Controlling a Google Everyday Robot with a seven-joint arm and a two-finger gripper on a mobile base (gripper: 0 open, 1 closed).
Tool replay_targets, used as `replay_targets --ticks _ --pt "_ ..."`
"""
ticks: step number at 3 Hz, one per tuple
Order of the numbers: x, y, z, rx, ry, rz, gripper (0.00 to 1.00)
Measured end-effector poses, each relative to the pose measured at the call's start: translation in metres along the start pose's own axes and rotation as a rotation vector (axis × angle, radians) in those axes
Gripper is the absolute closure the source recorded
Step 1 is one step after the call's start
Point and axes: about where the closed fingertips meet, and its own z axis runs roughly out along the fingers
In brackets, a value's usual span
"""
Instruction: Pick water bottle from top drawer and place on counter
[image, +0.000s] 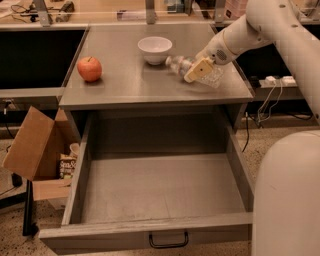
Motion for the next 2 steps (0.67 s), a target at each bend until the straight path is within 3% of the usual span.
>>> replay_targets --ticks 2 --pt "0.0 0.0 0.0 0.0 0.0 0.0 0.0"
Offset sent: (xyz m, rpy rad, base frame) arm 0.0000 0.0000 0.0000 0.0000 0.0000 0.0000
